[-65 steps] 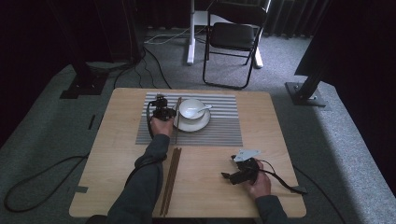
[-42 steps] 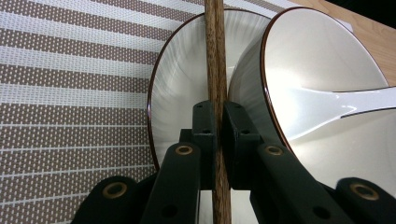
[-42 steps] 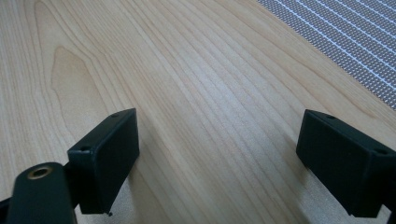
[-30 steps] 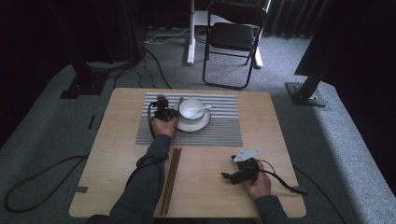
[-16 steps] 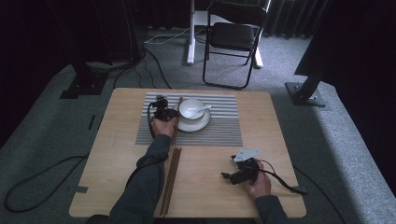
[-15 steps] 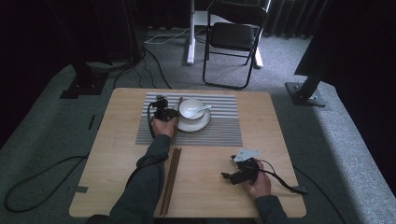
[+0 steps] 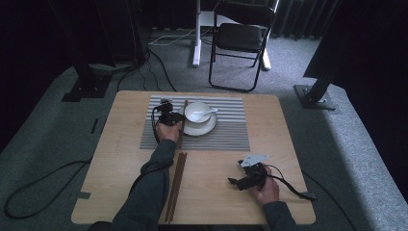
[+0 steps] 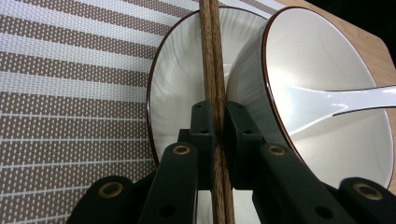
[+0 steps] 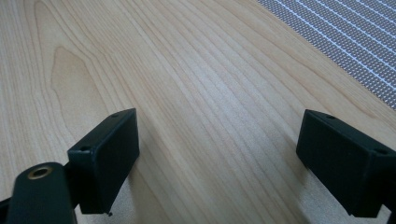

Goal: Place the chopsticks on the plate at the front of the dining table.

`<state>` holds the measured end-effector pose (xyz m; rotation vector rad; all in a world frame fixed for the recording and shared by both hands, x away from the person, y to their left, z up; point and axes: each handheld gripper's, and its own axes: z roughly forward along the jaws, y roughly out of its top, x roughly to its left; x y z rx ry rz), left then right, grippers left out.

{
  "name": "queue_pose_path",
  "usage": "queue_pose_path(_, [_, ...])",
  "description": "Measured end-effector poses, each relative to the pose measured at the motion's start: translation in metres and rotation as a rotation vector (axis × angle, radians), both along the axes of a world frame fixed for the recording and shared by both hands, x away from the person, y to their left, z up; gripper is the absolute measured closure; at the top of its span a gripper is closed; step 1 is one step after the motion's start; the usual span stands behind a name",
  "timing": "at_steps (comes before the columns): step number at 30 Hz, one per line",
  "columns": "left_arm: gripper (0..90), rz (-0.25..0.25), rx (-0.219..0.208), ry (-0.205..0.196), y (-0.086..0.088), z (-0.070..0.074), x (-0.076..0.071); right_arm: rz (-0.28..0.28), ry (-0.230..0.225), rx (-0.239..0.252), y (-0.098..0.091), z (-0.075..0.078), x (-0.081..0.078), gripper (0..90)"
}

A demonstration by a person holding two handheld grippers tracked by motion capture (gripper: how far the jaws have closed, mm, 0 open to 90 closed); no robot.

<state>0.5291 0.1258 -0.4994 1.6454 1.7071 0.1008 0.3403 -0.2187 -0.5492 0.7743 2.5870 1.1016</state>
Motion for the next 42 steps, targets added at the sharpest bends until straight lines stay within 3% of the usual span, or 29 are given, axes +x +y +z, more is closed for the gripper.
queue_pose_path(16, [81.7, 0.007, -0.027, 0.003, 0.001, -0.002, -0.004, 0.000, 0.000, 0.000, 0.000, 0.000, 0.000, 12.5])
queue_pose_path(32, [73.5, -0.007, 0.015, -0.038, 0.020, 0.006, -0.012, 0.000, 0.000, 0.000, 0.000, 0.000, 0.000, 12.5])
queue_pose_path(37, [67.2, -0.035, 0.023, -0.046, 0.028, 0.011, -0.018, 0.000, 0.000, 0.000, 0.000, 0.000, 0.000, 12.5])
queue_pose_path(42, [62.7, -0.071, 0.054, -0.079, 0.030, 0.018, -0.029, -0.001, 0.001, 0.000, 0.000, 0.000, 0.000, 12.5])
